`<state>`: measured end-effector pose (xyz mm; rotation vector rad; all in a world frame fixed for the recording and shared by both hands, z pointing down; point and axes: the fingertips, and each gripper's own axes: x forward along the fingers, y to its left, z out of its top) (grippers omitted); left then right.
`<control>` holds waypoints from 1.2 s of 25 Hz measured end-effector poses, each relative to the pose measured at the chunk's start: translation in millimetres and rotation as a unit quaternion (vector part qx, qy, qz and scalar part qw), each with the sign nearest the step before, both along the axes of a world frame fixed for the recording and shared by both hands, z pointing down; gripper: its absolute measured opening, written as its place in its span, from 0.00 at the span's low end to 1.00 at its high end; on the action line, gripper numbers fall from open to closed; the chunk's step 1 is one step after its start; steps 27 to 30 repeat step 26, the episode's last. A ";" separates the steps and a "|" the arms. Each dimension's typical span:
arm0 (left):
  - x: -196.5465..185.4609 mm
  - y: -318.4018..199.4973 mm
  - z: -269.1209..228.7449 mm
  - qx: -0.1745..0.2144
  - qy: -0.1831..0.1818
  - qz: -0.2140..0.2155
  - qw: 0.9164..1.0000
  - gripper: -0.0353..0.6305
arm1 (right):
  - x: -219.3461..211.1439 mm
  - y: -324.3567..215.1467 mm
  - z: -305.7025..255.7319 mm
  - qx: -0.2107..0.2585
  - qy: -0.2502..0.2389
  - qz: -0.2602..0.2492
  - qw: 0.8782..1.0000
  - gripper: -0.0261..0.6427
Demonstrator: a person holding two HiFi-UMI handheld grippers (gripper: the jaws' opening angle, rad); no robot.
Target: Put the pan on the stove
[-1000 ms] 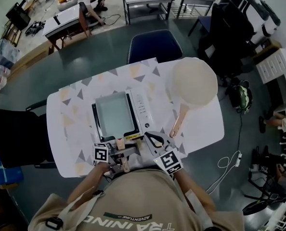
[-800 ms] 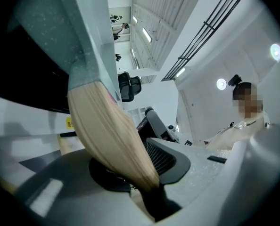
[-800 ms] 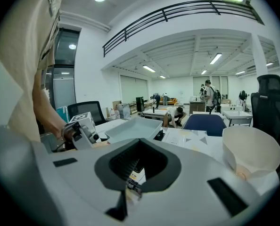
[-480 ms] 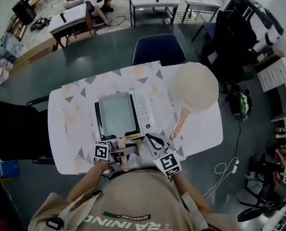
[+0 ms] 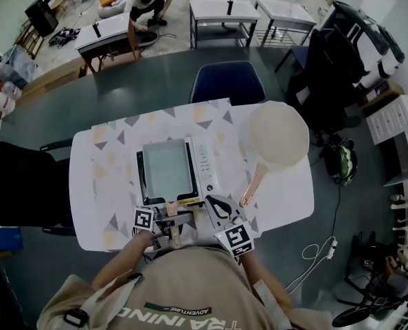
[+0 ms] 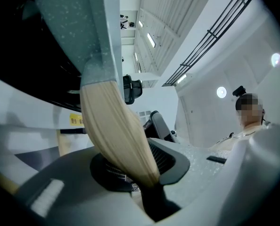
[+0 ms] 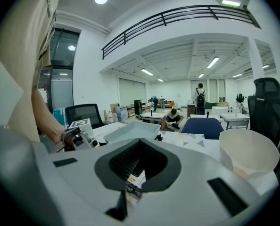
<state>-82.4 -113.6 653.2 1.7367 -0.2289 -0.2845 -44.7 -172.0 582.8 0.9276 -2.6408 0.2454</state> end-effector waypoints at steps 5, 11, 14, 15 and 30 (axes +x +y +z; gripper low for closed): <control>1.4 -0.4 0.5 -0.003 -0.001 0.002 1.000 0.19 | -1.6 2.1 -2.4 0.000 -0.007 -0.015 1.000 0.04; 1.2 1.4 4.0 -0.019 0.001 0.008 1.000 0.19 | -1.0 3.7 -3.3 0.005 -0.018 -0.011 1.000 0.04; 2.1 2.2 5.3 -0.023 0.002 0.008 1.000 0.19 | 1.0 3.6 -3.9 0.008 -0.016 -0.011 1.000 0.04; 2.2 2.1 5.7 -0.025 0.003 0.006 1.000 0.19 | 1.5 3.3 -4.3 0.009 -0.015 -0.012 1.000 0.04; -0.4 6.3 14.2 -0.051 -0.005 -0.012 0.999 0.19 | 3.6 10.6 -7.5 0.014 -0.016 -0.010 1.000 0.04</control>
